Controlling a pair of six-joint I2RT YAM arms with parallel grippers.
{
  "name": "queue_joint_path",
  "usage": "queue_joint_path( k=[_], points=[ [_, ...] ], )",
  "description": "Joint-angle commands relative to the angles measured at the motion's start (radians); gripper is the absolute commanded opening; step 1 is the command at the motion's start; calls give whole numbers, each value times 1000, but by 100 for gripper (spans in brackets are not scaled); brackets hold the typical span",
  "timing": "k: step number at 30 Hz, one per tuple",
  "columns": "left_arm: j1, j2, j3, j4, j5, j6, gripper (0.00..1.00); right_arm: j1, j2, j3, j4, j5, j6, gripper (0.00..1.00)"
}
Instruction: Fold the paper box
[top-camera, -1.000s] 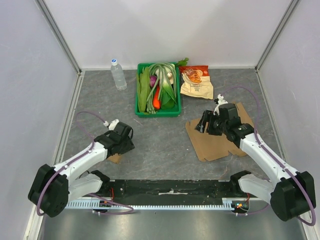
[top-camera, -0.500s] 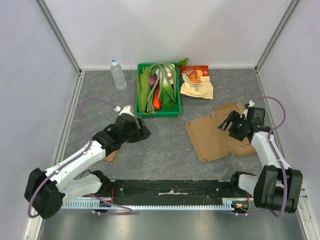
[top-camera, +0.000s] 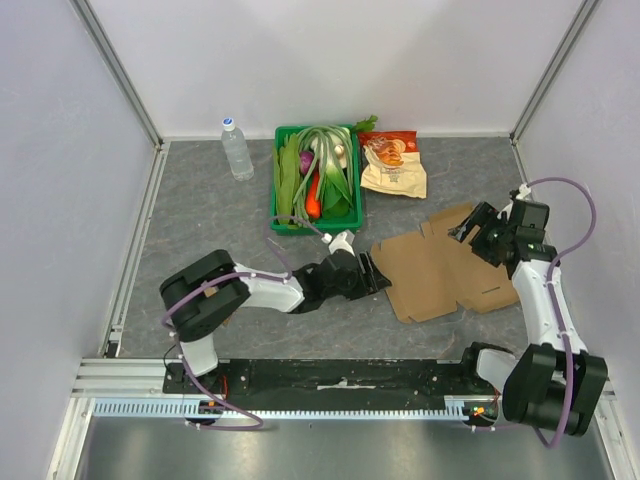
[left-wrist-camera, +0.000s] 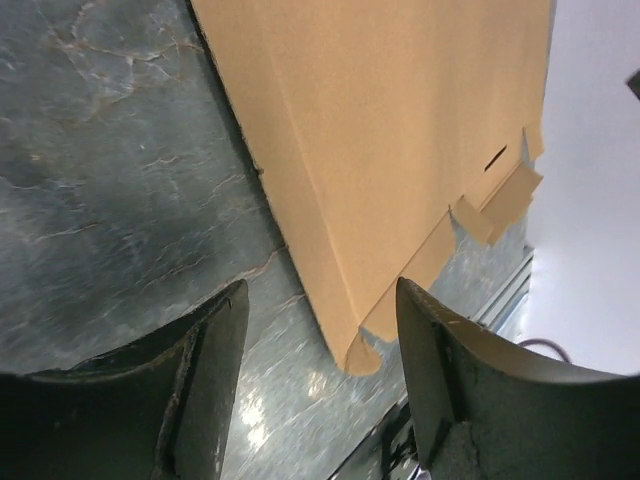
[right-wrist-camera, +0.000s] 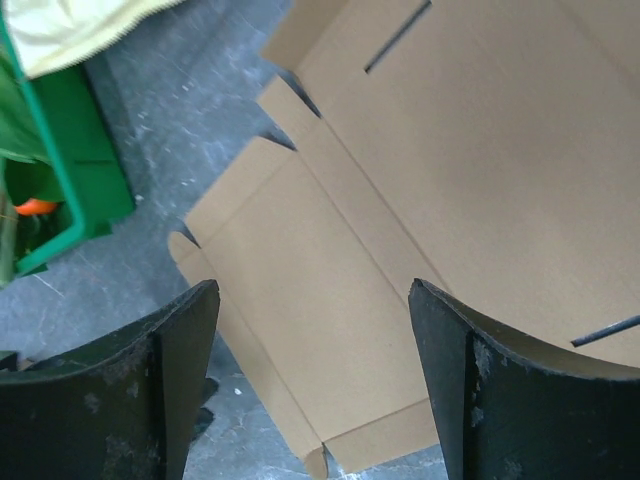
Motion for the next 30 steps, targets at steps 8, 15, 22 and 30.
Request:
queue_joint_path(
  k=[8, 15, 22, 30],
  points=[
    [-86, 248, -3, 366, -250, -414, 54, -4, -77, 69, 18, -59, -11, 84],
    [-84, 320, -24, 508, -270, -407, 29, -4, -25, 23, 74, 13, -28, 86],
    [-23, 81, -142, 332, -232, -163, 2, -4, 103, 51, 63, 30, -155, 87],
    [32, -405, -479, 98, -157, -128, 2, -3, 320, 155, 67, -8, -298, 87]
  ],
)
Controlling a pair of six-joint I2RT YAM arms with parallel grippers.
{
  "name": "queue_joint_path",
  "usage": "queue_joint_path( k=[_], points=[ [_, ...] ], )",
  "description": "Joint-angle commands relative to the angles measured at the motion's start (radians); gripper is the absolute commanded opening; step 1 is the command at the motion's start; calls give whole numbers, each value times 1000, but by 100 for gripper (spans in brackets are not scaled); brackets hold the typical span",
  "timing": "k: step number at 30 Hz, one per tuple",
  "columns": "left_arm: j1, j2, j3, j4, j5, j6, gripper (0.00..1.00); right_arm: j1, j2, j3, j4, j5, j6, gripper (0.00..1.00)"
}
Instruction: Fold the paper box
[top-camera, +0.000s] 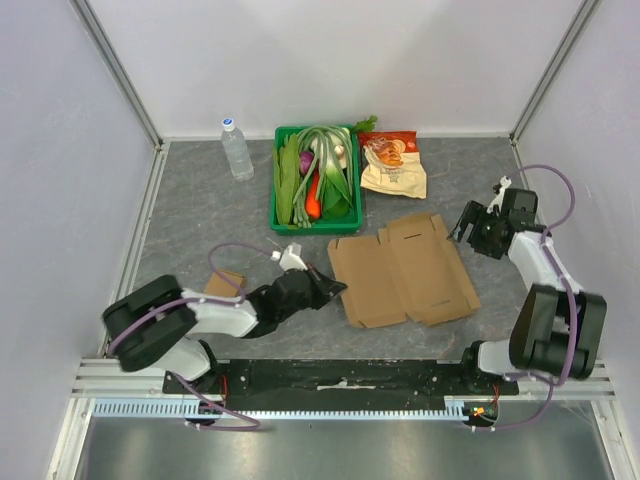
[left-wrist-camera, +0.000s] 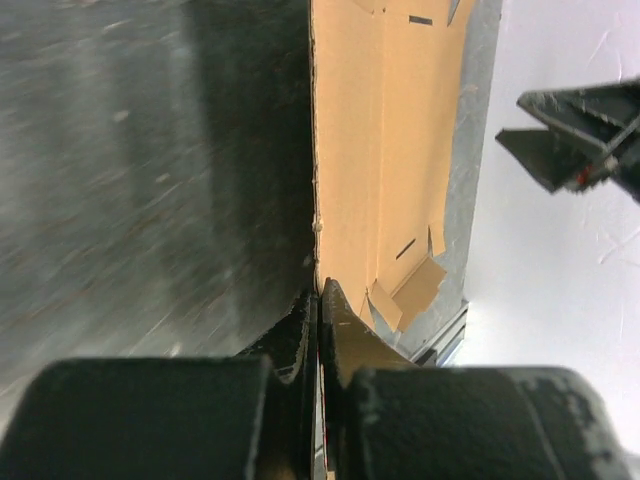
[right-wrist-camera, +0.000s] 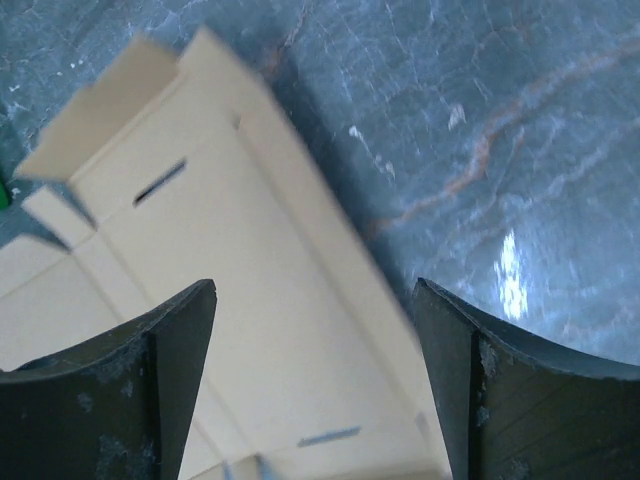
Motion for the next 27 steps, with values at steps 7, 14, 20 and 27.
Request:
queue_joint_path(
  k=[7, 14, 20, 27],
  points=[
    [56, -414, -264, -274, -19, 94, 2, 9, 351, 133, 85, -371, -208, 73],
    [61, -447, -285, -280, -25, 124, 2, 93, 460, 85, 194, -601, -175, 59],
    [73, -485, -281, -313, -13, 169, 2, 170, 543, 84, 283, -603, -128, 34],
    [102, -894, -199, -617, 89, 390, 65, 224, 303, 134, 161, -365, -206, 0]
  ],
)
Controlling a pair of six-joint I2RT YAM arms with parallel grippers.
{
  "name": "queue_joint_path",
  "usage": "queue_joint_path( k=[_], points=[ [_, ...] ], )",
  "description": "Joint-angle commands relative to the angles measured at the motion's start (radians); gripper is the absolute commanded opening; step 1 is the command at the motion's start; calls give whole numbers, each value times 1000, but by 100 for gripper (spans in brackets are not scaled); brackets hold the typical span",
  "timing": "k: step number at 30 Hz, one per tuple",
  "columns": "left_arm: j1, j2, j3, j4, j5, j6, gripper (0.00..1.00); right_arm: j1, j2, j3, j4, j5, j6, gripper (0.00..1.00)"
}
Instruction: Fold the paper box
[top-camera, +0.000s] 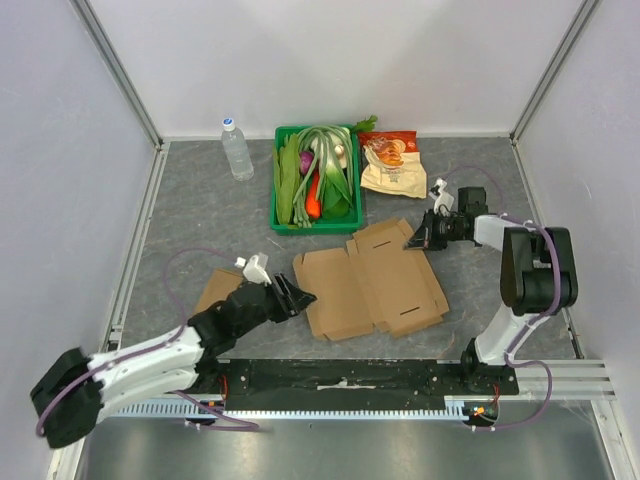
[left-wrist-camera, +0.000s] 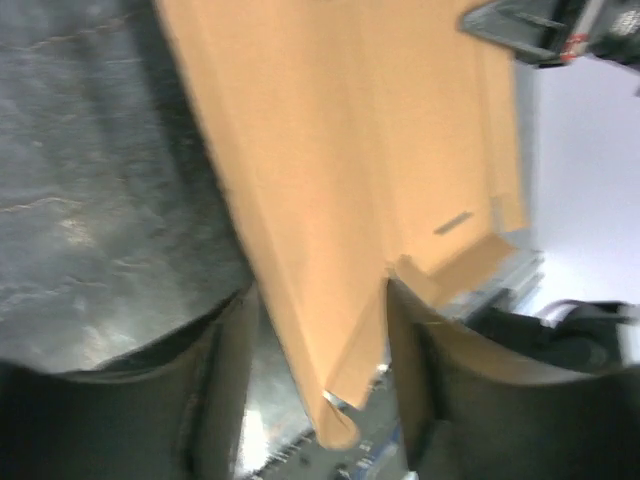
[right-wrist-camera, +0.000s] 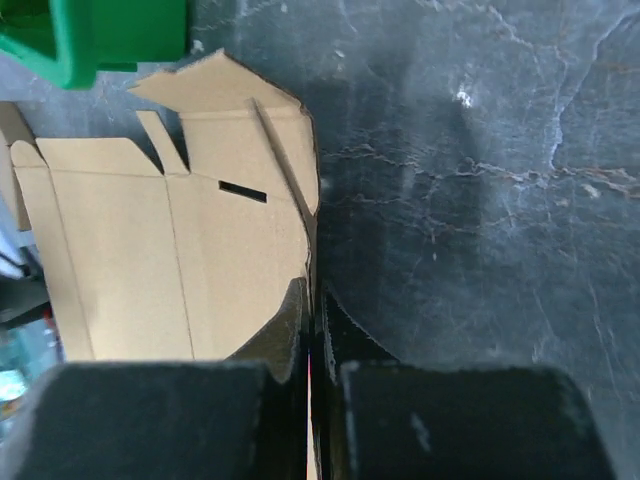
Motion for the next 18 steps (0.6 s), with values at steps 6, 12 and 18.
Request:
queue_joint_path(
  k=[6, 12, 18],
  points=[
    [2, -339, 286, -339, -68, 378, 87, 146, -352, 82, -163, 164, -240, 0],
    [12, -26, 533, -262, -20, 624, 88, 268, -445, 136, -183, -2, -339, 0],
    [83, 146, 699, -155, 157, 749, 86, 305, -511, 233, -278, -59, -316, 0]
  ],
)
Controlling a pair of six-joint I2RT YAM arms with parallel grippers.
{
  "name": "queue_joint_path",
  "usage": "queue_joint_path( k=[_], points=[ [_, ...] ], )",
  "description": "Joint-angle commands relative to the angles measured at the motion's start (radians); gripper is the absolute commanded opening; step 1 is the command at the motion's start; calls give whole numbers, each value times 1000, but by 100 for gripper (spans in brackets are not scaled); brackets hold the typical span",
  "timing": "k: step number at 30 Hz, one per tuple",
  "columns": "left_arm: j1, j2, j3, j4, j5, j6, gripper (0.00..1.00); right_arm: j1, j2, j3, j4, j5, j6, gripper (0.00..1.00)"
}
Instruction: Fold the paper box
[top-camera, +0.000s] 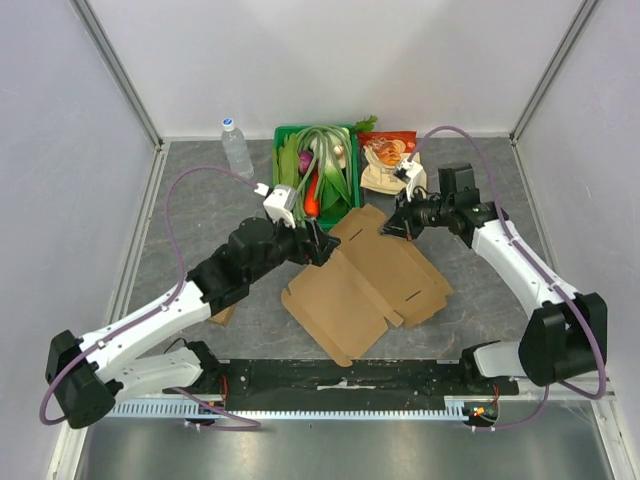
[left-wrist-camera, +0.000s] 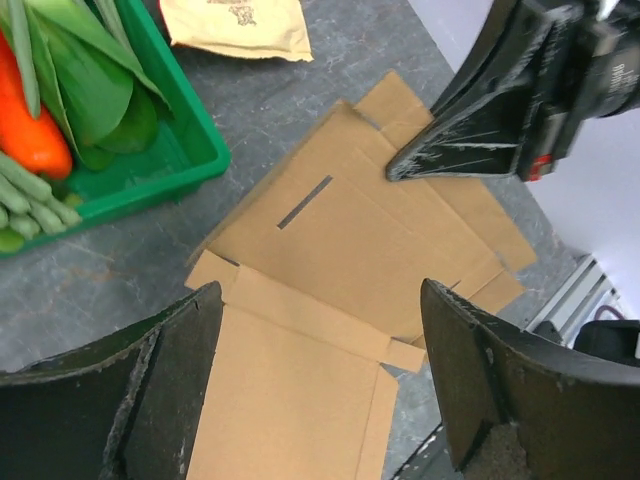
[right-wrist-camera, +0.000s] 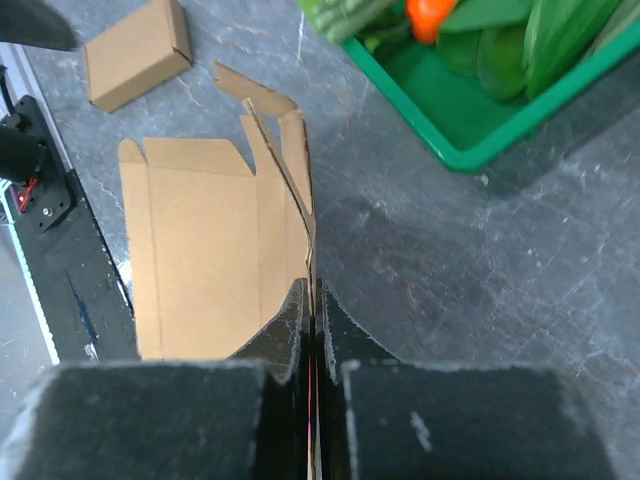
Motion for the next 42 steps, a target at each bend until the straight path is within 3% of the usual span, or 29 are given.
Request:
queue_joint_path(
  k=[1, 7, 11, 15, 18, 25, 33, 42],
  points=[
    [53, 42, 112, 112, 168, 194, 84, 28, -92, 109, -66, -61, -30, 0],
    [139, 105, 240, 77, 298, 177, 69, 120, -95, 158, -109, -86, -87, 0],
    [239, 133, 336, -24, 485, 102, 64, 171, -35, 236, -174, -66, -141, 0],
    [282, 202, 431, -146, 609, 189, 49, 218, 0, 289, -197, -87, -181, 0],
    [308, 232, 443, -153, 783, 223, 45, 240, 32, 322, -230, -130, -210, 0],
    [330, 268, 443, -202, 892, 283, 20, 251, 43, 368, -249, -159, -239, 0],
    [327, 279, 442, -209, 939, 295, 20, 255, 54, 411, -215, -162, -198, 0],
    [299, 346, 498, -204, 935, 266, 36, 303, 92, 476, -171, -144, -165, 0]
  ],
)
